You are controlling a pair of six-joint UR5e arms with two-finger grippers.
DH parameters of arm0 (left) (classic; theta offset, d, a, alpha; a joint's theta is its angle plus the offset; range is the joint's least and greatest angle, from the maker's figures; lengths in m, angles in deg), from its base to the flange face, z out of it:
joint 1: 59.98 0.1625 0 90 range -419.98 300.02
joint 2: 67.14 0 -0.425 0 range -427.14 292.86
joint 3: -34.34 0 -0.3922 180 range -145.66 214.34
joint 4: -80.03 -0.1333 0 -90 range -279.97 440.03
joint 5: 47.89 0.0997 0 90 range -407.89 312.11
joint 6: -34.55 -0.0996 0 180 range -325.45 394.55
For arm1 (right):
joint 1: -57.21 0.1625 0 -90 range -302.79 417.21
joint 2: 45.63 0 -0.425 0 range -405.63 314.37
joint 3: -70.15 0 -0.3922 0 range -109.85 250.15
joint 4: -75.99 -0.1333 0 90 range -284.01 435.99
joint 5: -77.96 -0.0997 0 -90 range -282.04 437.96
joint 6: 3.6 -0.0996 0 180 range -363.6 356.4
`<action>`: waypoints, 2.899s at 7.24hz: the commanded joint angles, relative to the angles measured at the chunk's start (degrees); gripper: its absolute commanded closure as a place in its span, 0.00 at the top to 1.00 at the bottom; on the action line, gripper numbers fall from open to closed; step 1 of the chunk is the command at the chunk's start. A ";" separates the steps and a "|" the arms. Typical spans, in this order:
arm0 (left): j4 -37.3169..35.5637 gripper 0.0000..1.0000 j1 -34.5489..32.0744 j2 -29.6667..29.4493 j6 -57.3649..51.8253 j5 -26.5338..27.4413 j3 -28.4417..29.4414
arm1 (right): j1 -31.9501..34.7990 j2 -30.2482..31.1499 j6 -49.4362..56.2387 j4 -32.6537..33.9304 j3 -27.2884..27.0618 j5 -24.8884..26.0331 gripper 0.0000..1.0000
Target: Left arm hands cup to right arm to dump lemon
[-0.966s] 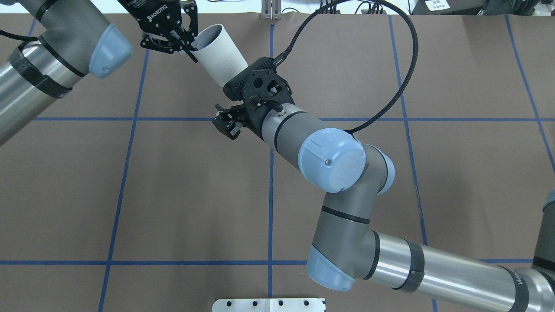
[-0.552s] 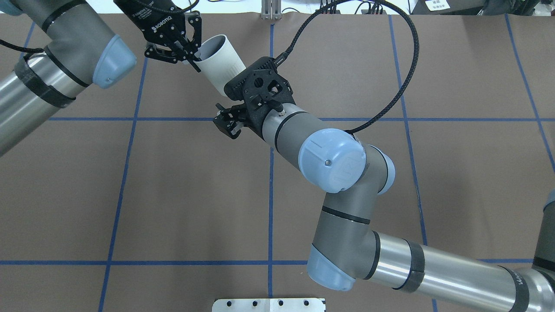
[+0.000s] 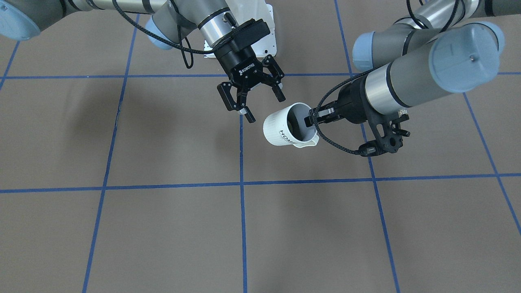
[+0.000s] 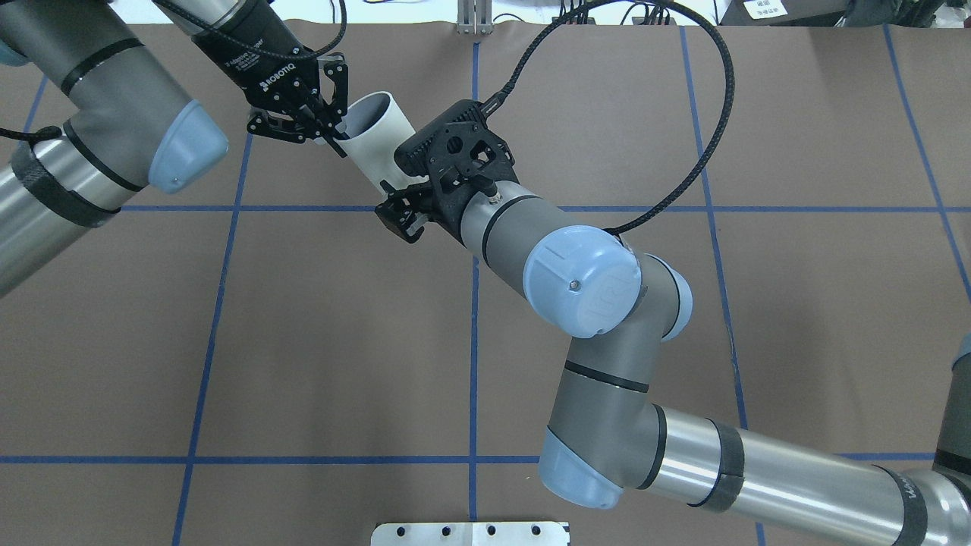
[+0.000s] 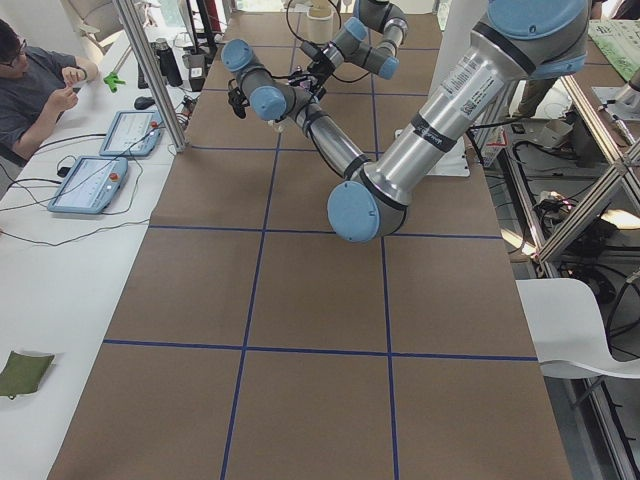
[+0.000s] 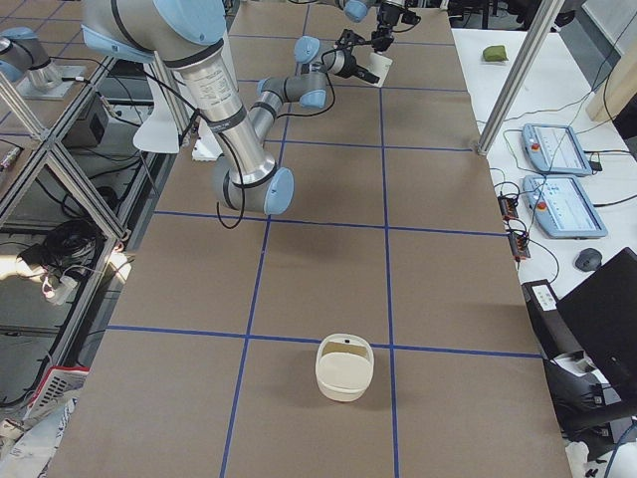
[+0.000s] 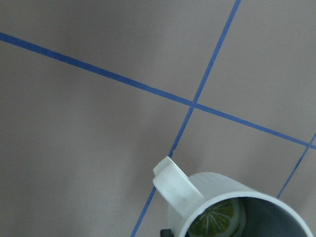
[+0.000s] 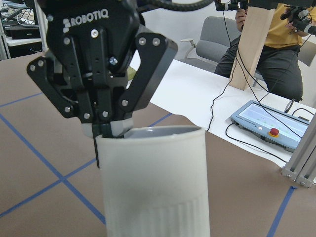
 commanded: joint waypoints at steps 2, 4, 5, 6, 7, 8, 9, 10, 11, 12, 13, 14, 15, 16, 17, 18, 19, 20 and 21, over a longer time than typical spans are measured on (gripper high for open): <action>-0.09 0.00 1.04 -0.59 0.33 0.12 0.20 | -0.01 0.11 0.13 0.00 0.17 -0.07 0.98; -0.09 0.00 1.12 -1.21 1.30 0.03 0.11 | -0.01 0.11 0.22 0.00 0.26 -0.07 0.98; -0.09 0.00 1.04 -1.47 1.39 -0.06 0.03 | -0.01 0.11 0.13 0.00 0.35 -0.07 0.98; -0.18 0.00 1.04 -1.56 1.39 -0.14 -0.06 | -0.01 0.03 0.22 0.09 0.35 -0.07 0.98; -0.09 0.00 1.04 -1.56 1.39 -0.14 -0.15 | -0.01 0.02 0.22 0.00 0.35 -0.07 0.98; -0.18 0.00 1.04 -1.56 1.48 -0.23 -0.33 | -0.01 0.02 0.22 0.09 0.35 -0.07 0.98; -0.18 0.00 1.04 -1.56 1.48 -0.32 -0.50 | -0.01 0.02 0.22 0.09 0.44 -0.07 0.98; -0.09 0.00 1.04 -1.65 1.83 -0.41 -0.68 | -0.01 0.02 0.22 0.00 0.35 0.02 0.98; -0.18 0.00 1.04 -1.65 1.92 -0.50 -0.77 | -0.01 0.11 0.22 0.09 0.35 0.02 0.98; -0.18 0.00 1.04 -1.56 1.92 -0.50 -1.29 | -0.01 0.11 0.22 0.09 0.53 -0.07 0.98; -0.18 0.00 1.04 -1.56 1.92 -0.50 -1.38 | -0.01 0.11 0.22 0.09 0.53 -0.07 0.98; -0.18 0.00 1.04 -1.48 2.00 -0.50 -1.90 | -0.01 0.11 0.22 0.09 0.70 0.02 0.98; -0.18 0.00 1.04 -1.47 2.00 -0.50 -1.91 | -0.01 0.03 0.22 0.09 0.70 0.02 0.98; -0.18 0.00 1.12 -1.47 2.00 -0.50 -2.08 | -0.01 0.02 0.22 0.09 0.70 0.02 0.98; -0.18 0.00 1.13 -1.47 2.09 -0.50 -2.17 | -0.01 -0.06 0.22 0.09 0.70 0.02 0.98; -0.18 0.00 1.13 -1.56 2.27 -0.50 -2.17 | -0.01 -0.15 0.22 0.09 0.70 0.02 0.98; -0.18 0.00 1.13 -1.56 2.27 -0.50 -2.35 | -0.01 -0.15 0.22 0.09 0.70 0.02 0.98; -0.18 0.00 1.13 -1.56 2.27 -0.50 -2.52 | -0.01 -0.06 0.22 0.09 0.70 0.02 0.98; -0.18 0.00 1.13 -1.56 2.27 -0.58 -2.70 | -0.01 -0.24 0.13 0.17 1.31 -0.07 0.86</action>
